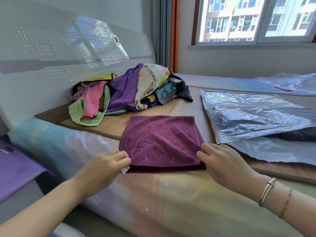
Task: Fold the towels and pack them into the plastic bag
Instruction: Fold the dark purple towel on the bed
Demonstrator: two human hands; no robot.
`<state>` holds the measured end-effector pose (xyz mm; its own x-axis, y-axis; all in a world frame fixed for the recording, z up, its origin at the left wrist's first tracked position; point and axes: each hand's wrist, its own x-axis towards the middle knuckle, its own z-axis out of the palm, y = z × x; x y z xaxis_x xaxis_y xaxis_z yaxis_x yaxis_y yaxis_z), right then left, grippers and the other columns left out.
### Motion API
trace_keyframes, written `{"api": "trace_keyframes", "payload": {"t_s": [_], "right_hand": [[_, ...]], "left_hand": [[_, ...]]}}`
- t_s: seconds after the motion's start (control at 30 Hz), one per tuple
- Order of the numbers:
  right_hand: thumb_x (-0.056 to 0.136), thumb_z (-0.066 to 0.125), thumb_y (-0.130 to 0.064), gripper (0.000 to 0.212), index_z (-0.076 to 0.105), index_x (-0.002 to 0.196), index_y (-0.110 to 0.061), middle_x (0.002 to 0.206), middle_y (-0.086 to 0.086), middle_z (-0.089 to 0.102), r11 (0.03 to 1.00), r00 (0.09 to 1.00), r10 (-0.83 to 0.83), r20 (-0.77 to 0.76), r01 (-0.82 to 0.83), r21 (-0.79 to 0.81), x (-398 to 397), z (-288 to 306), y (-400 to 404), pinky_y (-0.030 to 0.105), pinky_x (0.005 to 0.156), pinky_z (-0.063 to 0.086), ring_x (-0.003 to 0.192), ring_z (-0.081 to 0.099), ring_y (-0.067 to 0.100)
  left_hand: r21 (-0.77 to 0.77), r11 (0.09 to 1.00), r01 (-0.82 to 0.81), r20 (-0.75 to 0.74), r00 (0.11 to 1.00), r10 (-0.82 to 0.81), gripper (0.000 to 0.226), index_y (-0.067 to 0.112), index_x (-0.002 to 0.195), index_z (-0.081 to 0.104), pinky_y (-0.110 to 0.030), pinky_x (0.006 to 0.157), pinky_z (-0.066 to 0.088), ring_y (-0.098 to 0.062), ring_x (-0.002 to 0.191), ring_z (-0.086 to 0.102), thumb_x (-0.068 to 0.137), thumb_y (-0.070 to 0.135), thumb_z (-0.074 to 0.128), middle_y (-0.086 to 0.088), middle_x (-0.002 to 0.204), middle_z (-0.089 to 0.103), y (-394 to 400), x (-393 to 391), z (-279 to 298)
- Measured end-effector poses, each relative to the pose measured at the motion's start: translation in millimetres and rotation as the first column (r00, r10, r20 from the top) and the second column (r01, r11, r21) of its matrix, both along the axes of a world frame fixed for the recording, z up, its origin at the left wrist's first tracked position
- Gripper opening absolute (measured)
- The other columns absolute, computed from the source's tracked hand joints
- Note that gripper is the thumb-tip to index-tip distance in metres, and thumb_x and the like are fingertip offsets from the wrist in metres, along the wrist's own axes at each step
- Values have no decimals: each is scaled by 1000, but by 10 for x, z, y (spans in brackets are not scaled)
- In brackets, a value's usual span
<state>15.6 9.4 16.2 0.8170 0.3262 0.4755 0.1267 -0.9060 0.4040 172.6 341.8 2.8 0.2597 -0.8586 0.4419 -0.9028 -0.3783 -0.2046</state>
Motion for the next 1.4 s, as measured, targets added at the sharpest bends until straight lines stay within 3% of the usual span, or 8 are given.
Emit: {"api": "trace_keyframes", "payload": {"t_s": [0.17, 0.33, 0.63, 0.8, 0.9, 1.03, 1.27, 1.4], "right_hand": [[63, 68, -15, 23, 52, 78, -20, 78, -1, 51, 999, 999, 5, -41, -4, 34, -78, -131, -21, 34, 53, 46, 68, 55, 22], [70, 57, -37, 20, 54, 81, -21, 80, -2, 51, 999, 997, -34, -71, 34, -2, -117, -144, 8, 35, 62, 48, 76, 54, 22], [62, 66, -13, 26, 52, 82, -18, 83, 2, 50, 995, 995, -95, -9, 95, -36, -33, -174, 52, 36, 62, 44, 74, 52, 24], [71, 47, -28, 11, 46, 81, -23, 77, -8, 54, 922, 998, -45, -51, 61, 381, -21, 56, 16, 31, 65, 47, 78, 57, 18], [73, 42, -35, 13, 46, 84, -29, 82, -12, 61, 767, 996, 6, -86, 50, 640, 6, 198, -2, 33, 66, 49, 79, 59, 9], [73, 58, -20, 15, 45, 79, -24, 72, -5, 64, 672, 998, -21, -55, 55, 738, 42, 363, -11, 32, 60, 46, 60, 55, 8], [67, 62, -25, 10, 52, 67, -26, 62, 0, 58, 360, 969, 15, -247, 225, 905, 200, 494, -73, 30, 57, 37, 57, 47, 12], [84, 61, -18, 4, 57, 85, -18, 74, -2, 58, 489, 912, -166, -375, 407, 772, 505, 511, -177, 19, 57, 38, 66, 52, 11]], "left_hand": [[108, 993, -40, 41, 999, 36, 33, 24, 89, 70, -20, 52, 48, -9, 74, 58, 79, 13, 41, 11, 93, 61, 65, 9, -224], [142, 986, -83, -17, 996, 87, 25, 28, 96, 63, -21, 78, 41, -10, 79, 57, 74, 39, 70, 14, 92, 59, 13, 62, -310], [70, 970, -234, 158, 962, 221, 11, 22, 77, 52, -30, 65, 42, -19, 65, 49, 73, 29, 45, 5, 74, 50, -201, -42, -344], [38, 973, -226, 164, 962, 217, 10, 22, 75, 48, -30, 60, 42, -19, 63, 47, 71, 15, 43, 3, 72, 47, -216, -37, -333], [-41, 975, -221, -3, 975, 221, 17, 24, 76, 42, -26, 58, 37, -16, 62, 47, 68, 15, 53, 8, 72, 45, -204, -88, -185], [-316, 874, -368, -391, 890, 234, 29, 25, 78, 41, -28, 53, 41, -11, 60, 51, 76, 8, 66, 7, 66, 51, -186, -147, 104], [-405, 877, -260, -515, 857, 16, 30, 23, 80, 47, -27, 60, 44, -15, 61, 53, 78, -1, 64, 2, 65, 54, -120, -14, 520], [-385, 889, -249, -526, 850, 11, 26, 27, 84, 51, -28, 72, 47, -12, 76, 61, 84, 4, 65, 6, 76, 61, -292, 358, 576]]}}
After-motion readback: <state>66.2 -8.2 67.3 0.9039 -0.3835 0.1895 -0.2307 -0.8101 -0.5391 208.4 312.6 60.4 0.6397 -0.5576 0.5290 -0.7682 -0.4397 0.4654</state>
